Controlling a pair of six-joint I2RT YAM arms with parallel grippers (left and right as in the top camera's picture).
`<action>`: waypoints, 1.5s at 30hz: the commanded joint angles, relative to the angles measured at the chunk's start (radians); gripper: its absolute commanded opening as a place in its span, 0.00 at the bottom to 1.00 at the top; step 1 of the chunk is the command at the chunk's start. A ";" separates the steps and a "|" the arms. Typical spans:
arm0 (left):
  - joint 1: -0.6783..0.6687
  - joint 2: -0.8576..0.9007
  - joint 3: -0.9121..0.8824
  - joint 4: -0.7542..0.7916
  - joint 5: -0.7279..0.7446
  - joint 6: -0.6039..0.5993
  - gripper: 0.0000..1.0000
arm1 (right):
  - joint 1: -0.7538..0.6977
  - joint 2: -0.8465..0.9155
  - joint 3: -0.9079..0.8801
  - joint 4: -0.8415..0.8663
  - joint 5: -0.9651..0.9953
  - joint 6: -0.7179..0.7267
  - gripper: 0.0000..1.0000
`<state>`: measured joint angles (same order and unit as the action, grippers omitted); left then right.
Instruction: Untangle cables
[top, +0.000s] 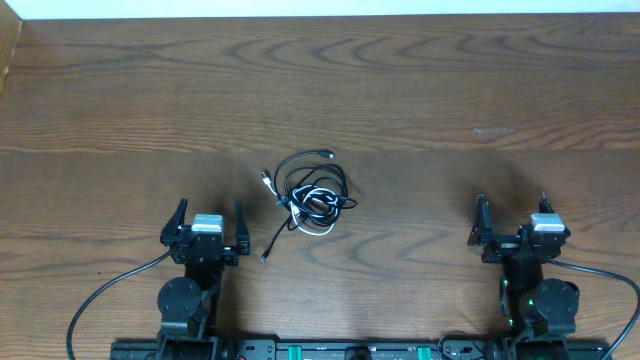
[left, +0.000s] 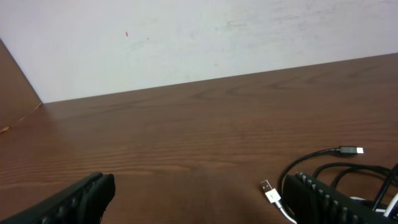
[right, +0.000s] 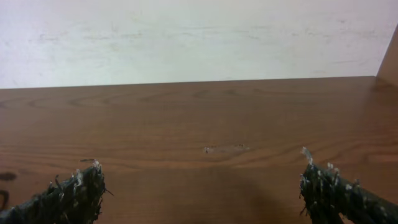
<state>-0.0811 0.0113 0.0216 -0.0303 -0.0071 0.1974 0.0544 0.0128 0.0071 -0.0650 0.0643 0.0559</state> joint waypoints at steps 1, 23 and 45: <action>0.004 0.001 -0.018 -0.040 -0.035 -0.012 0.91 | -0.004 -0.005 -0.002 -0.003 0.005 -0.012 0.99; 0.004 0.001 -0.018 -0.040 -0.035 -0.012 0.91 | -0.004 -0.005 -0.002 -0.003 0.005 -0.012 0.99; 0.004 0.061 0.005 -0.041 -0.035 -0.043 0.91 | -0.004 -0.005 -0.002 -0.003 0.005 -0.013 0.99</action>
<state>-0.0811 0.0460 0.0246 -0.0341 -0.0071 0.1757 0.0544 0.0128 0.0071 -0.0654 0.0643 0.0559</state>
